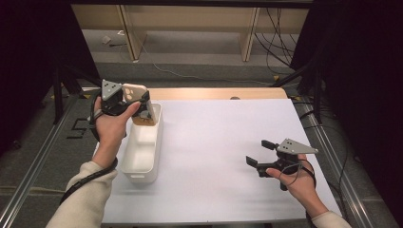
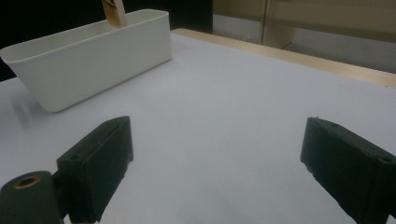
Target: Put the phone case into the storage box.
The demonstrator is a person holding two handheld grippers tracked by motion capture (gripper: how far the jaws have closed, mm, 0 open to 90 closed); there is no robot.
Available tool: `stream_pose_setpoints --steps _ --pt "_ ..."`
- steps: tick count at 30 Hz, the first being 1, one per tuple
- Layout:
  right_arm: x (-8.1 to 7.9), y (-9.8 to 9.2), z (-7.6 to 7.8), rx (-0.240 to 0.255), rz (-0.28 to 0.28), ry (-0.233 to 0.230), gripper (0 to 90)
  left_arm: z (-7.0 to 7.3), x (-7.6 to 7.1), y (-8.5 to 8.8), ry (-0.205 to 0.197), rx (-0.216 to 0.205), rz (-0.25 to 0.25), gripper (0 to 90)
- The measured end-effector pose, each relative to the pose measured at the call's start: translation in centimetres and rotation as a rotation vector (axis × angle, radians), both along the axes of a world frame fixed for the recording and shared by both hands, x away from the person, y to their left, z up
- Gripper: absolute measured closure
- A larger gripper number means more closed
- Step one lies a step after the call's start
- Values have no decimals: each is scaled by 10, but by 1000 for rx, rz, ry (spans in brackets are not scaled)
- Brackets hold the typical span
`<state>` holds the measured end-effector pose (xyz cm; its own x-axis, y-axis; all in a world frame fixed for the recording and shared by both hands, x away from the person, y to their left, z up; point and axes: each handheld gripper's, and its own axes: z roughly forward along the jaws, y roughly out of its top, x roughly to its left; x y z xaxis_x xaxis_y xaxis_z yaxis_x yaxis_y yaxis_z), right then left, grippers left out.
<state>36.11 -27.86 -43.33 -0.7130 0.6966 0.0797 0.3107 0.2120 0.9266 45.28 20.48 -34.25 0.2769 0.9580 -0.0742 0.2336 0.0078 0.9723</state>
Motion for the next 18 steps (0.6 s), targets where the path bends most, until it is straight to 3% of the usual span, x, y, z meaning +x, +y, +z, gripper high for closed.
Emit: stream_pose_setpoints --steps 18 --pt "0 0 -1 -1 1 1 103 -4 5 1 11 0 11 108"
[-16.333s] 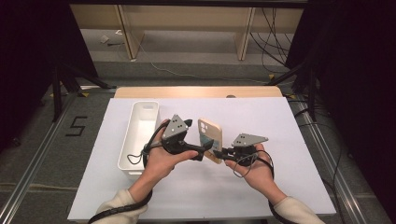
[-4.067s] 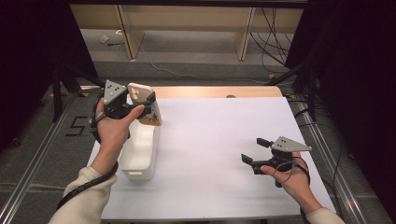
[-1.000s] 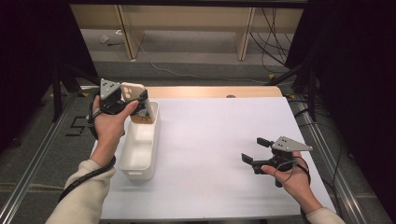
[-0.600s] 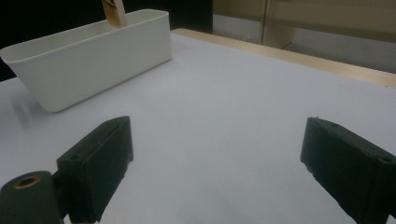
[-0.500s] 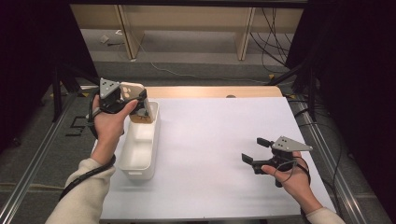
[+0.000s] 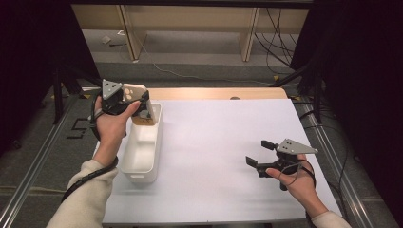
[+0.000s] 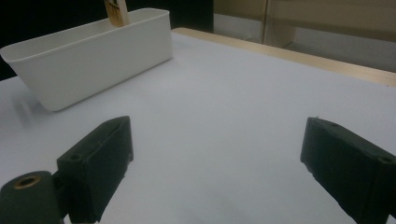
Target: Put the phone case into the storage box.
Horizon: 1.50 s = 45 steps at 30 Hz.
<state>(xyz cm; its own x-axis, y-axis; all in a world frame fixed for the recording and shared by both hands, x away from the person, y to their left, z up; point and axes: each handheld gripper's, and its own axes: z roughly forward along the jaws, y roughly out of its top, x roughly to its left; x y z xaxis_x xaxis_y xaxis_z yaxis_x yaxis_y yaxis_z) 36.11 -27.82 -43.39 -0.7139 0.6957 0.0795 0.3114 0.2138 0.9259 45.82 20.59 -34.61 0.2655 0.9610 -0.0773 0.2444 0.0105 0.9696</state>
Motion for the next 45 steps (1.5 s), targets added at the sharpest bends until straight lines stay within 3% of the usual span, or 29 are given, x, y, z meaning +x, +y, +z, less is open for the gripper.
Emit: stream_pose_setpoints --steps 45 --pt "0 0 0 3 2 3 103 -6 15 -5 28 14 9 108"
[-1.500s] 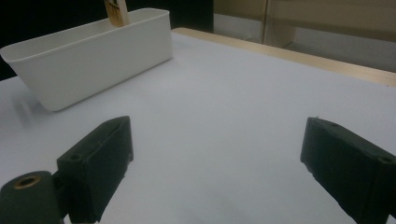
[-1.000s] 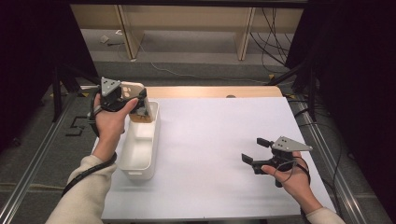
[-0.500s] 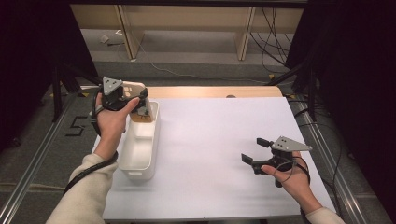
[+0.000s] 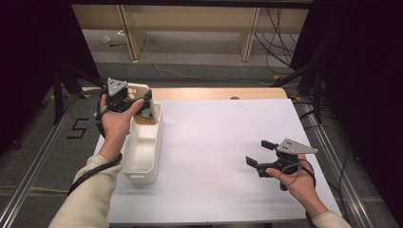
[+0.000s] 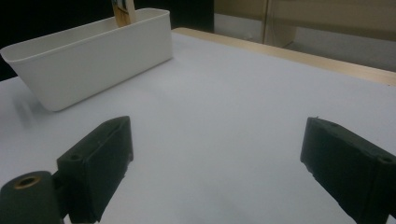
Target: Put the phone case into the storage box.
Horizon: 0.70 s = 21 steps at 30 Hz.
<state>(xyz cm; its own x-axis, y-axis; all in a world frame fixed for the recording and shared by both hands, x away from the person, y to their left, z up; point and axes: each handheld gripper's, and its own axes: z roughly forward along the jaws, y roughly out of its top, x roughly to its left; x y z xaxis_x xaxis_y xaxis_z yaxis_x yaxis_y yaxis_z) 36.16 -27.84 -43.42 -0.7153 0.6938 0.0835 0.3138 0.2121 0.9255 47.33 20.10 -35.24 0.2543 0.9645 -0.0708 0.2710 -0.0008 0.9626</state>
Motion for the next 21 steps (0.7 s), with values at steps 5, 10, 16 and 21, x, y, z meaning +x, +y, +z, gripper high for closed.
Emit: stream_pose_setpoints --steps 5,10,16,21 --pt "0 0 0 0 0 0 103 -1 2 1 4 -2 3 108" --pt "0 0 0 0 0 0 103 -2 4 1 11 -2 4 108" --pt "0 0 0 -2 1 0 103 -4 6 0 15 -1 6 108" --pt "0 0 0 -1 0 0 103 -5 7 0 18 0 8 108"
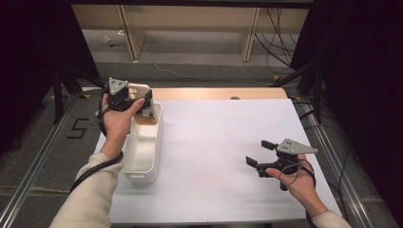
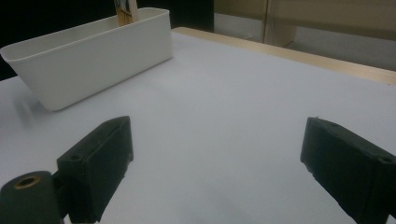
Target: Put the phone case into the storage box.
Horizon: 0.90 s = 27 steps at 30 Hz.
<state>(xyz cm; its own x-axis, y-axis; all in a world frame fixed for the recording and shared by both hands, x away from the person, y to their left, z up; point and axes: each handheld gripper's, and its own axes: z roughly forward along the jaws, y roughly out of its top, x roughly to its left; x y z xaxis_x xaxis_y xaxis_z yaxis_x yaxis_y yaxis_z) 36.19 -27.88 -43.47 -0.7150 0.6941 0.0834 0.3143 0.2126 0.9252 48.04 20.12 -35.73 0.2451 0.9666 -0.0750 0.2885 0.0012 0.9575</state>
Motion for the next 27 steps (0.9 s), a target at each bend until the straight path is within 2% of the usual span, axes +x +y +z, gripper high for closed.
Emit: stream_pose_setpoints --steps 27 --pt "0 0 1 2 1 -2 103 -4 6 0 18 1 12 108"
